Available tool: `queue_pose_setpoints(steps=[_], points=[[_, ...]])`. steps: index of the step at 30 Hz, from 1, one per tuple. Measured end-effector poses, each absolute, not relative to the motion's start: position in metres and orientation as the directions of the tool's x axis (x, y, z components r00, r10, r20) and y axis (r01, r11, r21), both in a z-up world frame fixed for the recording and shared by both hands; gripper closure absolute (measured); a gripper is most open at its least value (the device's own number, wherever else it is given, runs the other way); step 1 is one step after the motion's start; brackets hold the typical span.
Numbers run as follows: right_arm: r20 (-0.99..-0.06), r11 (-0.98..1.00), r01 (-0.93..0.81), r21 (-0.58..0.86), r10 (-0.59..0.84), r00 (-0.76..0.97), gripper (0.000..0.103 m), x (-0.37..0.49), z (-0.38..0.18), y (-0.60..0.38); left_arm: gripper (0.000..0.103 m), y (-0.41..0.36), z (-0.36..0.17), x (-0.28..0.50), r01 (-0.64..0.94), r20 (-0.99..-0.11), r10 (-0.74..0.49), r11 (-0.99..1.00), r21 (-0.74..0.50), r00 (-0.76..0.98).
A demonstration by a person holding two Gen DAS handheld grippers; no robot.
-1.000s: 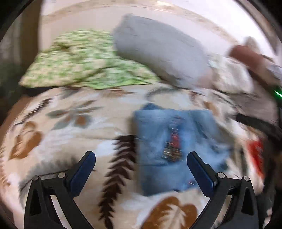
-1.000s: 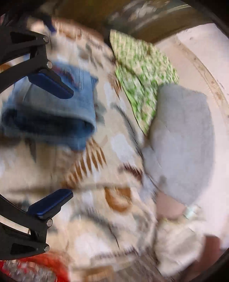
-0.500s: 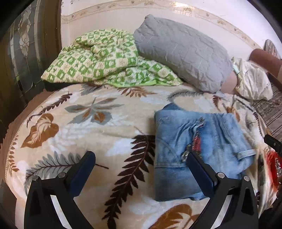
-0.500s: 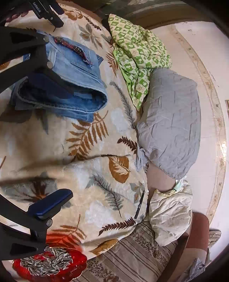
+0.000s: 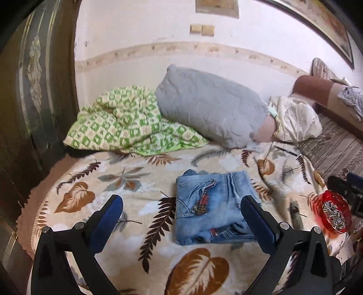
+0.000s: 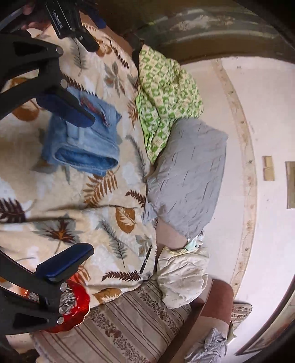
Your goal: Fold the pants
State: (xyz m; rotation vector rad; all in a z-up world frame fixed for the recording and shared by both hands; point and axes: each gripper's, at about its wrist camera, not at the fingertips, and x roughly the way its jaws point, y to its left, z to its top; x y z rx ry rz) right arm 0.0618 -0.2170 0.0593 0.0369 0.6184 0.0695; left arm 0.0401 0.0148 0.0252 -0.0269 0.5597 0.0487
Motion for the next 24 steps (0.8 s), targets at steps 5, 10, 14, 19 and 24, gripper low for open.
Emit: queue_pose_setpoints(steps=[5, 10, 14, 19, 24], points=[[-0.572, 0.996, -0.024, 0.082, 0.067, 0.817, 0.000, 0.021, 0.049, -0.221, 0.000, 0.005, 0.028, 0.004, -0.012, -0.508, 0.001, 1.000, -0.017, 0.862], [-0.598, 0.994, 0.004, 0.113, 0.065, 0.798, 0.000, -0.007, 0.027, -0.223, 0.000, -0.005, 0.025, -0.021, -0.014, -0.497, 0.020, 1.000, 0.018, 0.868], [-0.604, 0.996, 0.002, 0.092, 0.054, 0.795, 0.000, -0.020, 0.014, -0.214, 0.000, -0.010, 0.010, -0.034, -0.016, -0.521, 0.021, 1.000, 0.014, 0.853], [-0.606, 0.998, -0.028, 0.064, 0.061, 0.793, 0.000, -0.035, -0.005, -0.201, 0.000, -0.017, -0.015, -0.046, -0.010, -0.558, 0.020, 1.000, 0.021, 0.830], [-0.622, 0.998, -0.027, 0.050, 0.053, 0.782, 0.000, -0.037, -0.017, -0.196, 0.000, -0.013, -0.021, -0.045, -0.021, -0.569, 0.021, 1.000, 0.008, 0.822]])
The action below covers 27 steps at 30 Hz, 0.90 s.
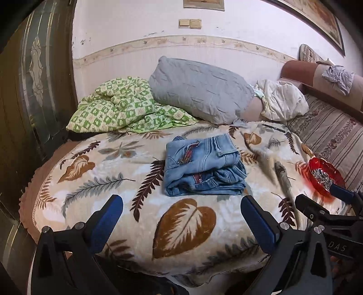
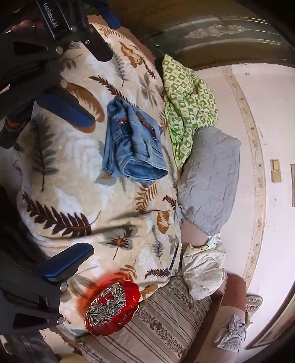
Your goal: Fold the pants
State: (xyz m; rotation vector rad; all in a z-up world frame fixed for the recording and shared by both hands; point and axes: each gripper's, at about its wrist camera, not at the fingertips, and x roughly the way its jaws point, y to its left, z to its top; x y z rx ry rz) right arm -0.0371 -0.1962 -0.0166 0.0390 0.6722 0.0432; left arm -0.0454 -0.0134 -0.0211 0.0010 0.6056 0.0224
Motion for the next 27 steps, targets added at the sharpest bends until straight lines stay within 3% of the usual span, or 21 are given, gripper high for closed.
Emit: queue_pose_setpoints(steps=[15, 27], points=[[-0.604, 0.999, 0.003, 0.049, 0.027, 0.796, 0.000, -0.030, -0.004, -0.201, 0.000, -0.001, -0.010, -0.033, -0.045, -0.574, -0.011, 0.995, -0.084, 0.819], [-0.609, 1.000, 0.013, 0.023, 0.004, 0.793, 0.000, -0.024, 0.003, -0.196, 0.000, -0.001, -0.014, -0.024, -0.042, -0.603, 0.003, 0.998, -0.050, 0.798]])
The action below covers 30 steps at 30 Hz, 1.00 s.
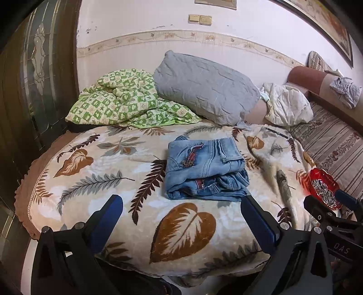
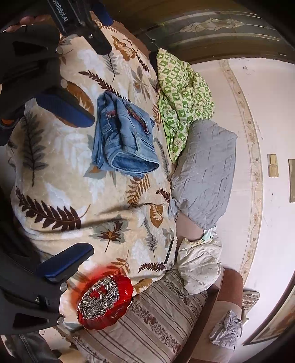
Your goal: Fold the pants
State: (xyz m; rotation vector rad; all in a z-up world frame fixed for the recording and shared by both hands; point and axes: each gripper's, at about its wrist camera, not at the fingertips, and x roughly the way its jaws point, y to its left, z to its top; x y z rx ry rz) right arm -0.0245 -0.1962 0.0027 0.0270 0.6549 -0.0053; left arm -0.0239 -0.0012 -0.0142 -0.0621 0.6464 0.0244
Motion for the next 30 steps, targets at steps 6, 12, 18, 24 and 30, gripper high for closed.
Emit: queue_pose_setpoints(steps=[6, 12, 18, 24, 30], points=[[-0.609, 1.000, 0.016, 0.016, -0.002, 0.793, 0.000, -0.0236, 0.0024, -0.1951, 0.000, -0.0056, -0.0179, -0.0228, -0.021, -0.617, -0.007, 0.999, -0.037, 0.787], [-0.606, 1.000, 0.015, 0.019, -0.001, 0.795, 0.000, -0.0226, 0.0019, -0.1956, 0.000, -0.0068, -0.0182, -0.0234, -0.018, -0.621, -0.012, 0.999, -0.043, 0.783], [-0.609, 1.000, 0.012, 0.022, 0.004, 0.793, 0.000, -0.0222, 0.0016, -0.1951, 0.000, -0.0080, -0.0189, -0.0229, -0.015, -0.625, -0.013, 0.999, -0.039, 0.781], [-0.611, 1.000, 0.011, 0.021, 0.004, 0.792, 0.000, -0.0223, 0.0013, -0.1932, 0.000, -0.0075, -0.0205, -0.0227, -0.014, -0.629, -0.010, 0.999, -0.033, 0.778], [-0.613, 1.000, 0.011, 0.021, 0.005, 0.790, 0.000, -0.0217, 0.0007, -0.1931, 0.000, -0.0056, -0.0188, -0.0240, -0.025, -0.625, 0.001, 0.999, -0.030, 0.781]])
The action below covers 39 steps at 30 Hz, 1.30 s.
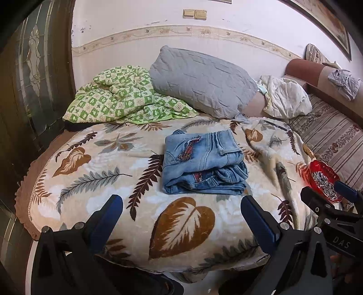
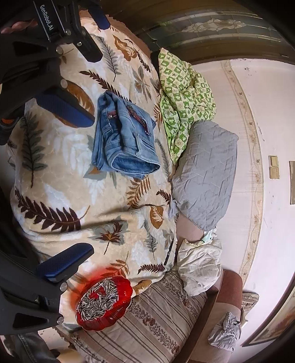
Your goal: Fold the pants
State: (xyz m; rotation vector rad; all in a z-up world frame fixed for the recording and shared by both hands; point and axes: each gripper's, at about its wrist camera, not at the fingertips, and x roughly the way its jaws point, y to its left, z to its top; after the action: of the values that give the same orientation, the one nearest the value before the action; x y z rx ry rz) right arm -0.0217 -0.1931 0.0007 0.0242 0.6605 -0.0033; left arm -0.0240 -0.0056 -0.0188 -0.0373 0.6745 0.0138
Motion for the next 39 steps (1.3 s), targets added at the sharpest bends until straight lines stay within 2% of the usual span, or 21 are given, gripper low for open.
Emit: queue_pose_setpoints(steps=[39], points=[[-0.612, 1.000, 0.012, 0.025, 0.006, 0.791, 0.000, -0.0203, -0.0042, -0.1944, 0.000, -0.0043, -0.0220, -0.0206, -0.032, -0.648, 0.007, 0.999, -0.026, 0.762]])
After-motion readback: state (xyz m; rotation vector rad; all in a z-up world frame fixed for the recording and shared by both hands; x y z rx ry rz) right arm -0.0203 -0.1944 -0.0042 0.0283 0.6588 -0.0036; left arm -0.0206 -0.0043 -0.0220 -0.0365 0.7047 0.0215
